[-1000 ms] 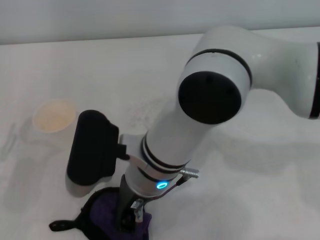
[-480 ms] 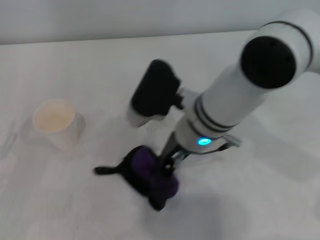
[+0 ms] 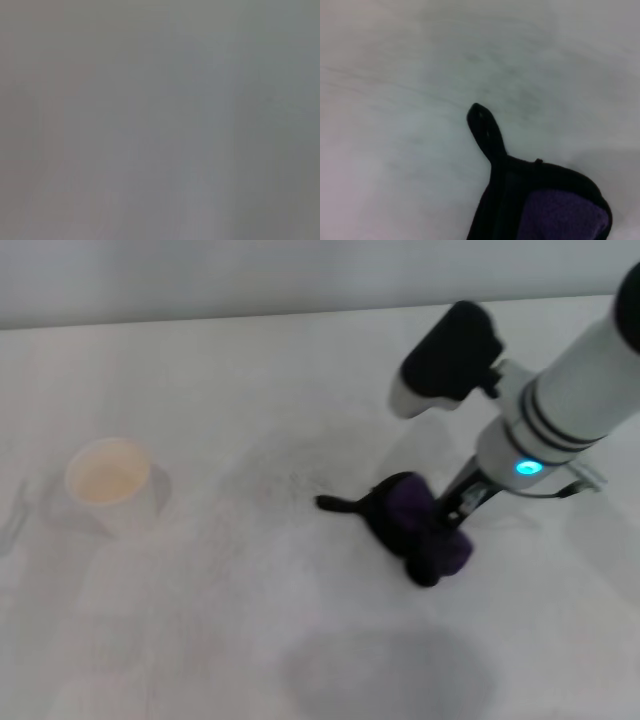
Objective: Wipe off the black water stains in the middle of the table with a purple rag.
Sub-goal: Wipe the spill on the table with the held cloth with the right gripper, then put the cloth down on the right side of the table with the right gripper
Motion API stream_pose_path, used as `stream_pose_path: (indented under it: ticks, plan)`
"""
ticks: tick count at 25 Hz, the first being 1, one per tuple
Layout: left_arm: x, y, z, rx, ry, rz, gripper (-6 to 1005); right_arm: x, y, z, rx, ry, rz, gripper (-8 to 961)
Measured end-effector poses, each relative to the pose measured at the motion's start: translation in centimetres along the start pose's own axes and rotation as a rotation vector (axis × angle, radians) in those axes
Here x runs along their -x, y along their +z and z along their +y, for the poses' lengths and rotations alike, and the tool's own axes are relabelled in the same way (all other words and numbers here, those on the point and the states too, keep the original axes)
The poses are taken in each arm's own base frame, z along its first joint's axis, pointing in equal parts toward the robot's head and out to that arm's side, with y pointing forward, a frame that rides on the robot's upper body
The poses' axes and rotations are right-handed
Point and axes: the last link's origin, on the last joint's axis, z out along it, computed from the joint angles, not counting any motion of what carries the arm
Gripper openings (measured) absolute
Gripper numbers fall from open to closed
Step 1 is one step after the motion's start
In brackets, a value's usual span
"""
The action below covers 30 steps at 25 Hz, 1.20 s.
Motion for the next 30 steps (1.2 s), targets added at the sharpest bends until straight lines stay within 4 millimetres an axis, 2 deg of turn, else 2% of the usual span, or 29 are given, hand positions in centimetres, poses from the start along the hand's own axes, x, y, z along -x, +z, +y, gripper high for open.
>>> stream_pose_path:
  ticks: [8, 19, 30]
  plan:
    - [0.0, 0.3, -0.1, -0.003, 0.002, -0.007, 862, -2.9, -1.4, -3.9, -0.051, 0.120, 0.012, 100]
    - [-0.2, 1.5, 0.2, 0.014, 0.005, -0.003, 861, -3.9, -1.5, -5.1, -0.062, 0.156, 0.014, 105]
    - [-0.2, 2.3, 0.2, 0.017, 0.010, -0.014, 861, -4.6, -1.9, -5.6, -0.032, 0.171, 0.012, 111]
